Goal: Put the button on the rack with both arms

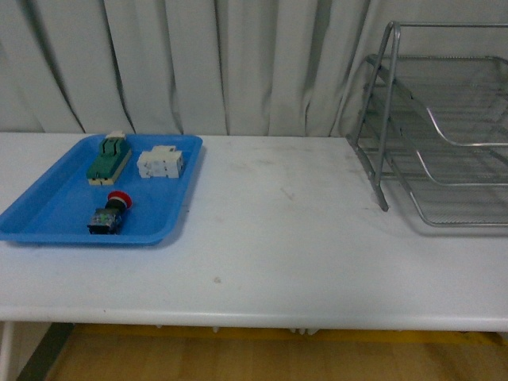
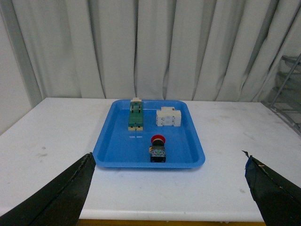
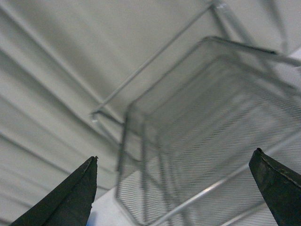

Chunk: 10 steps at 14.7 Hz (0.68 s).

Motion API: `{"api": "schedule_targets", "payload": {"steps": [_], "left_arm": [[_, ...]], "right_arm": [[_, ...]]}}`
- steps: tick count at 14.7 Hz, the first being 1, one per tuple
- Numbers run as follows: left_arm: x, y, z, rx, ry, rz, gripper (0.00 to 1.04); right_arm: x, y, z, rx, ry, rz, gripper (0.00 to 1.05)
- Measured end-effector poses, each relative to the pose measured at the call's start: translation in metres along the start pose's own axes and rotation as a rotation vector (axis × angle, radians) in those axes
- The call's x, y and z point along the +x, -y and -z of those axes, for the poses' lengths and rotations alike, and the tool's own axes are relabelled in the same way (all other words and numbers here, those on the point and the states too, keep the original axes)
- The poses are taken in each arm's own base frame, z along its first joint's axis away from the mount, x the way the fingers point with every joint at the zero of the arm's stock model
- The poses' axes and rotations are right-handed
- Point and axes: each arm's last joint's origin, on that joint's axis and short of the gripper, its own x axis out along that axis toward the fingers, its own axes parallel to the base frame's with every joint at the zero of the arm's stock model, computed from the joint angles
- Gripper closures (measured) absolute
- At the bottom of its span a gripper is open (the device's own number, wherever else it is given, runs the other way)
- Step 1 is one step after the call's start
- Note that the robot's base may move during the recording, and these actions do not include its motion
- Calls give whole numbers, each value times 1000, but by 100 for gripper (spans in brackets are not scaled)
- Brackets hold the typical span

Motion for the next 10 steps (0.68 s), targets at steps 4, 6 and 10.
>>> {"api": "schedule_targets", "payload": {"steps": [4, 6, 10], "left_arm": [[0, 0, 0, 0, 0, 0, 7], [0, 0, 0, 0, 0, 0, 7], [0, 0, 0, 0, 0, 0, 7]], "right_arm": [[5, 19, 20, 215, -81, -123, 6], [7, 46, 37, 371, -165, -64, 6], [7, 80, 66, 629, -271, 29, 6]]}}
